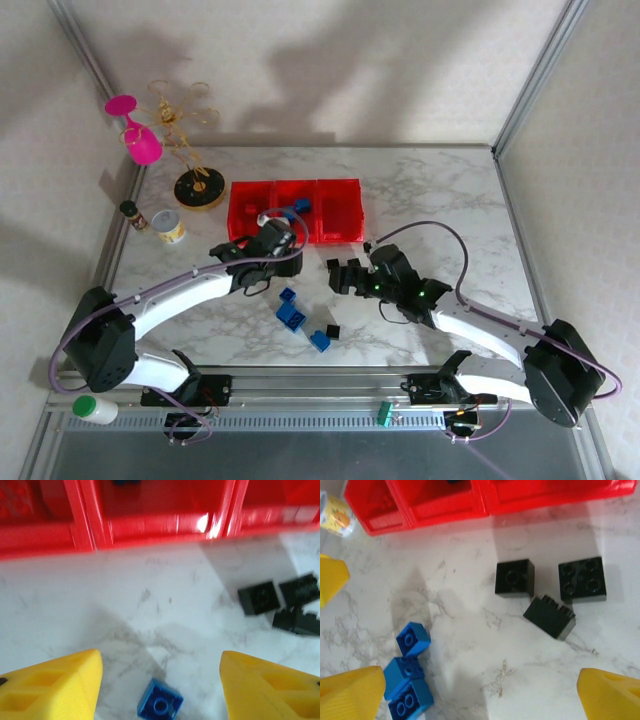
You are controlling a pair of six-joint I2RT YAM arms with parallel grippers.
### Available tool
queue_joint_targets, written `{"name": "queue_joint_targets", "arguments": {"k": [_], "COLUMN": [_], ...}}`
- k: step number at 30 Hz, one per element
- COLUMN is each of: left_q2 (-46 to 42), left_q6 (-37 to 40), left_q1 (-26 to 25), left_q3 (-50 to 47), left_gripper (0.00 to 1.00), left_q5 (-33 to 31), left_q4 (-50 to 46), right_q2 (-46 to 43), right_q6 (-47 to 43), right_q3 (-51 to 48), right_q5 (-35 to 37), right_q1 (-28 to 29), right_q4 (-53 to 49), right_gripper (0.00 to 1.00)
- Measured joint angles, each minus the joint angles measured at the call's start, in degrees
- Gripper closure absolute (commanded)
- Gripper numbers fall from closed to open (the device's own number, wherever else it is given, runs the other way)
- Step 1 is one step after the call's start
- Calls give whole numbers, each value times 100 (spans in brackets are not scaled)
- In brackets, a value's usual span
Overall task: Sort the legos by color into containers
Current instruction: Pick up the lego from the middle-left of the table.
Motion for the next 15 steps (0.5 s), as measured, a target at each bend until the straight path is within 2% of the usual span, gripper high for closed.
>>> {"name": "queue_joint_targets", "arguments": {"k": [9,15], "left_q2": [68,498], "left_q6": [-280,-278], "left_q1": [-431,-629], "left_q3": [-511,-525], "left_gripper": [34,34], "left_q5": [181,260], "left_q4": [-109,-103], "right_q2": [136,133], "right_q6": [-20,-15], "right_q3": [-240,-345], "right_q5": [39,177], "right_q1": [293,302], "right_q4": [17,17], "right_gripper": [1,1]}}
